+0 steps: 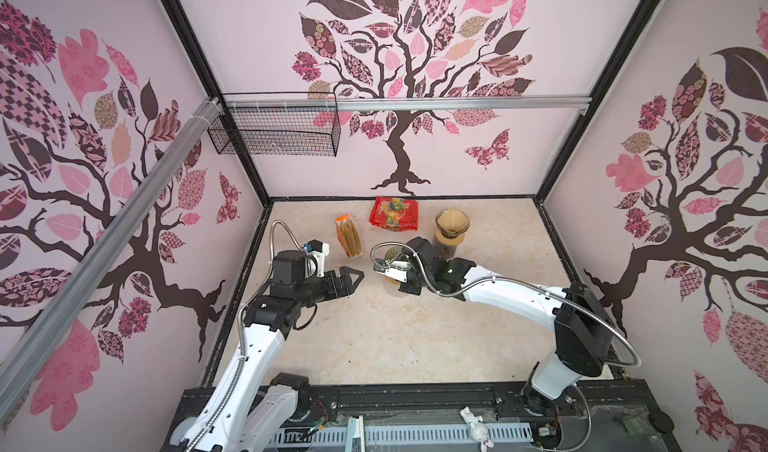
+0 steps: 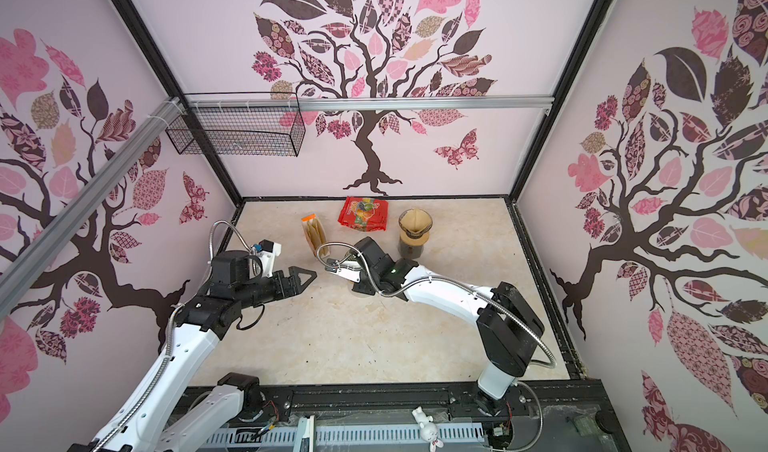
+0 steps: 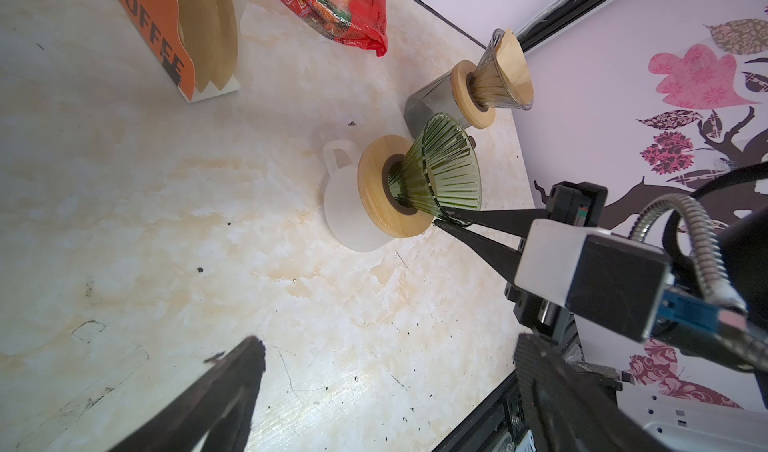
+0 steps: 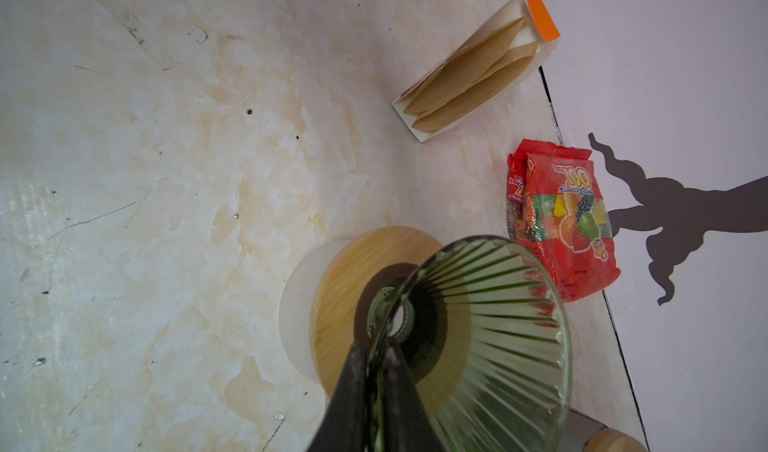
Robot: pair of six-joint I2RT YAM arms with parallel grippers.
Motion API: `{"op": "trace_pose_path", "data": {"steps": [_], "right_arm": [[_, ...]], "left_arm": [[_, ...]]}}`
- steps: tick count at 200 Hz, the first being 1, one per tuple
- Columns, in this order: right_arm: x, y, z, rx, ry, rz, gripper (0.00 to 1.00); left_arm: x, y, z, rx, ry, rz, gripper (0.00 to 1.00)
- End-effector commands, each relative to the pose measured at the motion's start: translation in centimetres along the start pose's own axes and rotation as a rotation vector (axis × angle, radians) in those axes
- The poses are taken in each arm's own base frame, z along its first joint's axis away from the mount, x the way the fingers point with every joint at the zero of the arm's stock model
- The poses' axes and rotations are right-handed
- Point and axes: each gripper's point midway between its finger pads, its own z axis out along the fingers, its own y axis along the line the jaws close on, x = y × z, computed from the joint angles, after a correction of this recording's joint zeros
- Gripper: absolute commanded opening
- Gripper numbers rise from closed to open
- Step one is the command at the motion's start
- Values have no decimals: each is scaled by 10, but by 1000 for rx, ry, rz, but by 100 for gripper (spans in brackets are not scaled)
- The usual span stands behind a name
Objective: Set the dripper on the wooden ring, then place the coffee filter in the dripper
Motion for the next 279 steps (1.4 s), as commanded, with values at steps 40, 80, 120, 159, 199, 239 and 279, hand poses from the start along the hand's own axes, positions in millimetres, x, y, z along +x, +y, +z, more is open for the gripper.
{"op": "trace_pose_path", "data": {"steps": [40,80,120,159,199,239,279], "right_arm": [[-11,-2,0,-12,-18,-12,18],[-13,-3,0,-12,-19,-14,21],[-16,-8,-1,4,-23,-18,23],[-23,-11,-5,9,-39,-19,28],[-31,-15,-14,17,-71,-12,28],[-43,-20,-31,24,-133,10,31],[-54,-29,-54,30,-220,60,33]], "left_arm": [[2,5,1,-7,-12,9,97],[1,4,0,-6,-13,11,97],[2,5,1,-10,-12,9,97],[1,6,0,-16,-15,11,97],[1,7,0,-25,-18,9,97],[1,8,-1,-32,-21,9,97],[0,10,-2,-45,-25,8,97]]}}
